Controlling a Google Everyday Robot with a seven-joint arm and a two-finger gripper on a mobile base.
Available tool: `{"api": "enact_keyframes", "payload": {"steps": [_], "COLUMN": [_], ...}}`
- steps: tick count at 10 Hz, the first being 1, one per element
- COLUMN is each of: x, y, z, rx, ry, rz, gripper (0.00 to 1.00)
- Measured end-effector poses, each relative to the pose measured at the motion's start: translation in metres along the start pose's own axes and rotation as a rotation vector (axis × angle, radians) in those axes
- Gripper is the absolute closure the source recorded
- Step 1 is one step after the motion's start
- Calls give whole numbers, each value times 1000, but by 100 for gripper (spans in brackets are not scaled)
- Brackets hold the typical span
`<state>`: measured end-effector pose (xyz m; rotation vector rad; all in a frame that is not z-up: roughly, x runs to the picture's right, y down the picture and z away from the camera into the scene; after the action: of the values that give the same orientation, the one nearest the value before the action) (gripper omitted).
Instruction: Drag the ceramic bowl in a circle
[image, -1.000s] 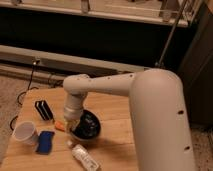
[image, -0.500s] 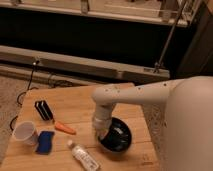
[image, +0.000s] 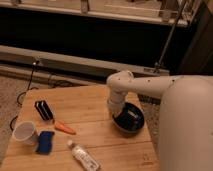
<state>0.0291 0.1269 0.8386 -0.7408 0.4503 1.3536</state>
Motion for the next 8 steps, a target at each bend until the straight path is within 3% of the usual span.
{"api": "enact_keyframes", "payload": {"steps": [2,4,6,8], "x": [-51,-90,-120,-141], "y": [6,16,55,122], "z": [-1,3,10,12], "rx": [13,32,47,51], "ry": [-30,-17,-1,9], "rz": [-10,0,-44,-151], "gripper": [100,100,100,100]}}
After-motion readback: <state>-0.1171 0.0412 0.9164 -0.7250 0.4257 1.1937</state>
